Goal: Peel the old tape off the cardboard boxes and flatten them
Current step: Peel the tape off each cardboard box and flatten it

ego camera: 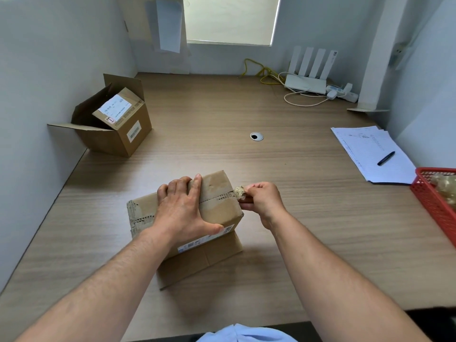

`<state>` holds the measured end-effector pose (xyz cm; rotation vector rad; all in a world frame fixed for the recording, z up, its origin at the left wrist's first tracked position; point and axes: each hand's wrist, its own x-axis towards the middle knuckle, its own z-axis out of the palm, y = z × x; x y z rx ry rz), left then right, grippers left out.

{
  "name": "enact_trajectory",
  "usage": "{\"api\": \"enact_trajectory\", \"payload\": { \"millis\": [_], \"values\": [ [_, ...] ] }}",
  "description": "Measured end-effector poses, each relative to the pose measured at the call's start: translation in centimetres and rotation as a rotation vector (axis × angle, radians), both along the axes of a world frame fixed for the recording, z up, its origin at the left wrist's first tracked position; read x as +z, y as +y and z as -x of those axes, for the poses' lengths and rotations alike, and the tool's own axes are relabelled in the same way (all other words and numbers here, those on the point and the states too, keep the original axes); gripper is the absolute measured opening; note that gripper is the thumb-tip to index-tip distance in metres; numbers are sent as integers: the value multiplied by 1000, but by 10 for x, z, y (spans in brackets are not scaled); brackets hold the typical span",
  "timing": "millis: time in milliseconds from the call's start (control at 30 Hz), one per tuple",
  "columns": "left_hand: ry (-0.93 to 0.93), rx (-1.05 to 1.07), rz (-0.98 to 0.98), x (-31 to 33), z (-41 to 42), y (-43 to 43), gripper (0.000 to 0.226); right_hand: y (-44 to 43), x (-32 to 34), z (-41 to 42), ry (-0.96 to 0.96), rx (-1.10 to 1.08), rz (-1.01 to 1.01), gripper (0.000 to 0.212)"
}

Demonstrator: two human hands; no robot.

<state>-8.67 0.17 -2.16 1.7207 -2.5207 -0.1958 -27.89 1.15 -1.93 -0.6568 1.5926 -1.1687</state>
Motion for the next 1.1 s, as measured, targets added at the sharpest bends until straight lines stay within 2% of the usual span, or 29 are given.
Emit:
{"api": "enact_trajectory", "payload": {
  "millis": [200, 267, 367, 600, 700, 900, 1100],
  "values": [
    [0, -52, 63, -2, -1, 6, 136, 21, 6, 12, -134, -27, 42, 11],
    [-10, -48, 70, -1, 1, 7, 136, 27, 8, 14, -37, 76, 74, 7],
    [-1, -55, 77, 4, 12, 10, 136, 29, 12, 18, 189, 134, 149, 14],
    [22, -75, 117, 22, 71, 24, 135, 47, 23, 81, 242, 166, 253, 21],
    [42, -120, 122, 26, 123, 34, 135, 60, 24, 129, 267, 80, 294, 18],
    [47, -194, 136, 36, 226, 46, 135, 82, 17, 250, -10, -316, 267, 13],
    [-11, -235, 151, 29, 317, 50, 134, 96, 8, 353, 159, -359, 280, 16]
  ]
}}
